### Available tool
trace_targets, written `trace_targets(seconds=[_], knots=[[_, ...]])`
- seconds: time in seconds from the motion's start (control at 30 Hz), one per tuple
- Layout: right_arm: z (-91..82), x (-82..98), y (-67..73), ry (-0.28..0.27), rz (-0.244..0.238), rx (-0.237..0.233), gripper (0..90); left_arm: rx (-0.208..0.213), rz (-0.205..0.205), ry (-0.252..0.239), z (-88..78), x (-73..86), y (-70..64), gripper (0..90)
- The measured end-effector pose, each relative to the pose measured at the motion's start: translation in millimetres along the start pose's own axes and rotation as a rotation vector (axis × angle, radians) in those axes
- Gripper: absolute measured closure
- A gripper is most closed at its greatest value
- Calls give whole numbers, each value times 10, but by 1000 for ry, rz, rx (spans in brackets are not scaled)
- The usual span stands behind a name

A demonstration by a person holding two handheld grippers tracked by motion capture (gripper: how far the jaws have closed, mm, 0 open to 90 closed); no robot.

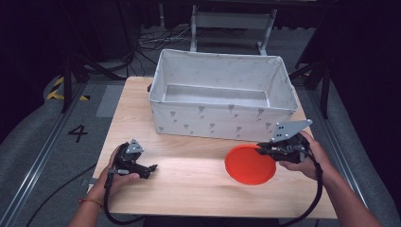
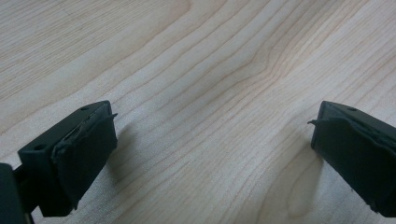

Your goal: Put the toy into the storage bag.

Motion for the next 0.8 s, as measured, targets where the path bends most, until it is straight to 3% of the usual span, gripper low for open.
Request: trace_targets(seconds=[0.3,0.5,0.8], knots=[[-345,-116,-161,12,-14,37,824,0,0,0,0,0,0,5],[-510,-219,-281,9,-23,61,824,-2,-3,-1,1,2,-3,5],[-696,-380,-354,-11,-43,64,824,-2,-4,-1,0,2,-3,5]])
Point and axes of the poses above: each handheld gripper's, and its own axes: z roughly forward along the jaws, x roughly out of its underside, y roughly to its left, the point moved 4 cm from there along z, roughly forward along the jaws
